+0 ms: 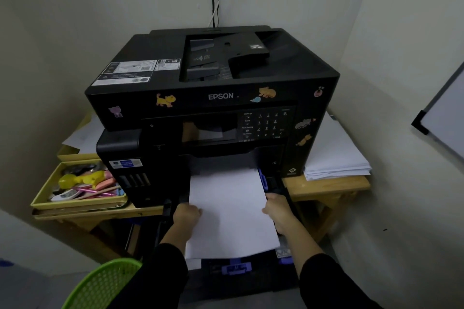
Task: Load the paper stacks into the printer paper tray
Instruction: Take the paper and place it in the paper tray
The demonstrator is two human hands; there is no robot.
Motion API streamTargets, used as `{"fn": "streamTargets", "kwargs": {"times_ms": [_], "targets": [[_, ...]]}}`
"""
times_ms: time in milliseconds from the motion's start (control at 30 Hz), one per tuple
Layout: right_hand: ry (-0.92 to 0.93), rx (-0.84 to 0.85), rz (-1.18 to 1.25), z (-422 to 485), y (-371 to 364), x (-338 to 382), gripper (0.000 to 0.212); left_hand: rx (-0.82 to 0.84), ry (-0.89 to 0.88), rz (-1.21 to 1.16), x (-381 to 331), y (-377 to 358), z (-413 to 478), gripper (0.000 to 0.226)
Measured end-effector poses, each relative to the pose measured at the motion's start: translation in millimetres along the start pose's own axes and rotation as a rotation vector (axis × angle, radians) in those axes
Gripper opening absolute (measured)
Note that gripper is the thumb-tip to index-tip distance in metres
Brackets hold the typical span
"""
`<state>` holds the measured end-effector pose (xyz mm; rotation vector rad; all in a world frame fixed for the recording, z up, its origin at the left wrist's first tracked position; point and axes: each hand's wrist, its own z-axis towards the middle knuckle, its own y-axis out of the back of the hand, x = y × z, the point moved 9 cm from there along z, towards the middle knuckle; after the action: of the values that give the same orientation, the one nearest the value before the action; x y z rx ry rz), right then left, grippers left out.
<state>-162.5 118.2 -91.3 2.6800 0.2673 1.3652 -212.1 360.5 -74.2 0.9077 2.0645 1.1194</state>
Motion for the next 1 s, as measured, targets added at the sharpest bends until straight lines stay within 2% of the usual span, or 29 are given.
{"fn": "streamTargets", "kwargs": {"times_ms": [67, 100, 133, 167, 233, 300, 433, 500, 567, 667, 800, 1000], "targets": [[0.000, -0.002, -0.036, 3, 0, -1, 0.041, 0.023, -0.020, -0.098, 3, -8, 3, 0.056], [0.003, 0.000, -0.059, 3, -2, -2, 0.041, 0.053, 0.043, -0.271, 9, -13, 3, 0.053], [0.010, -0.002, -0.089, 4, -2, -4, 0.041, 0.077, 0.148, -0.573, 14, -18, 6, 0.048], [0.018, -0.011, -0.127, 5, -2, -5, 0.040, 0.064, 0.184, -0.689, 15, -21, 6, 0.042], [0.033, -0.030, -0.222, 8, -3, -7, 0.035, -0.012, 0.155, -0.561, 17, -15, 6, 0.032], [0.083, -0.061, -0.353, 10, -5, -2, 0.035, -0.038, 0.117, -0.347, 17, -10, 6, 0.033], [0.170, -0.064, -0.654, 7, -9, 11, 0.067, -0.031, 0.005, -0.093, 2, 2, 1, 0.061], [0.165, 0.018, -0.818, -2, -15, 10, 0.084, 0.030, -0.048, 0.018, -5, -1, -3, 0.076], [0.125, 0.134, -0.973, -12, -22, 2, 0.103, 0.161, -0.092, 0.075, -7, -14, -8, 0.095], [0.053, 0.249, -1.181, -25, -29, -15, 0.124, 0.300, -0.067, 0.257, 6, -35, -20, 0.119], [0.055, 0.268, -1.250, -29, -34, -30, 0.131, 0.300, -0.072, 0.370, 10, -52, -28, 0.126], [0.134, 0.187, -1.164, -32, -32, -28, 0.129, 0.196, -0.092, 0.265, 8, -46, -35, 0.115]]}}
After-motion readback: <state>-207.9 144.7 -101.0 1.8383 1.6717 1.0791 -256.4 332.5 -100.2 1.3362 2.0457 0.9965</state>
